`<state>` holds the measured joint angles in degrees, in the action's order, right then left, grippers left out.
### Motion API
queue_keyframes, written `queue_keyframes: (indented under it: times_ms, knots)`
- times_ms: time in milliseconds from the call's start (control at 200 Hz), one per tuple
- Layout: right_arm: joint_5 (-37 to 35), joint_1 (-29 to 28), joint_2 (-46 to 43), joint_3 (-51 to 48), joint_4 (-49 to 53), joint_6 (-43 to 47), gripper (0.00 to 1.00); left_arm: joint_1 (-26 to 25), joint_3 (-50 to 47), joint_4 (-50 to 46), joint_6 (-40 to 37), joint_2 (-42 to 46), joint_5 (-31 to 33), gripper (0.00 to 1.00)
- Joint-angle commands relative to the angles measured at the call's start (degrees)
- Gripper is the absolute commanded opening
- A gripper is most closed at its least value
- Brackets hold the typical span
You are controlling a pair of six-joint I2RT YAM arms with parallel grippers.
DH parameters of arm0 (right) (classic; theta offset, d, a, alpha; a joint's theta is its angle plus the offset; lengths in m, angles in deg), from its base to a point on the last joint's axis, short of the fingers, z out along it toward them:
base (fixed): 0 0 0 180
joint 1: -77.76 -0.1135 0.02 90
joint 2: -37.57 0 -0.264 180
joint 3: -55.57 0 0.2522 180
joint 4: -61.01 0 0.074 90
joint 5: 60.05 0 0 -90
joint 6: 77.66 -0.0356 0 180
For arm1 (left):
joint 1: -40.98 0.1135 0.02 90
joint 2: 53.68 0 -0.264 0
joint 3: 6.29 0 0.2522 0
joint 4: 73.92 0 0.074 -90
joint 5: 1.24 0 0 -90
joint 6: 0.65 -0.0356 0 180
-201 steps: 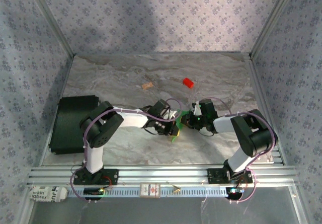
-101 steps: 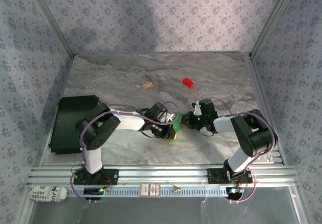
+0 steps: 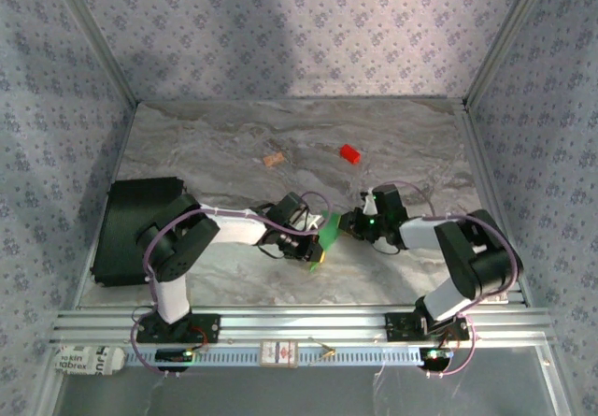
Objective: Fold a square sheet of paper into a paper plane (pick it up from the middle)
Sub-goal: Fold the wing for the fifth time at the center of the table.
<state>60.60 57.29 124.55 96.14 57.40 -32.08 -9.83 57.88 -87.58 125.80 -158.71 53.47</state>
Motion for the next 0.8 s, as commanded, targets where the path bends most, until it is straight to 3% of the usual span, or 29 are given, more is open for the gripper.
queue_keyframes:
  times_ms: [0,210,565,795]
  knots:
    - [-3.5,0.1,-6.8,0.2,6.3,2.2,0.16,-0.4,-2.4,-3.7,-0.4,0.2,1.4,0.02]
    - [-3.6,-3.5,-11.8,0.7,9.5,2.9,0.16,0.1,-3.1,-1.8,0.3,0.1,1.1,0.02]
    - [-6.0,-12.0,-5.6,2.0,3.9,-1.1,0.14,0.6,-3.9,-0.2,1.2,0.1,1.0,0.02]
    - [-6.7,-13.7,-2.1,2.9,3.1,-2.0,0.13,0.9,-4.4,0.4,1.5,0.4,0.9,0.01]
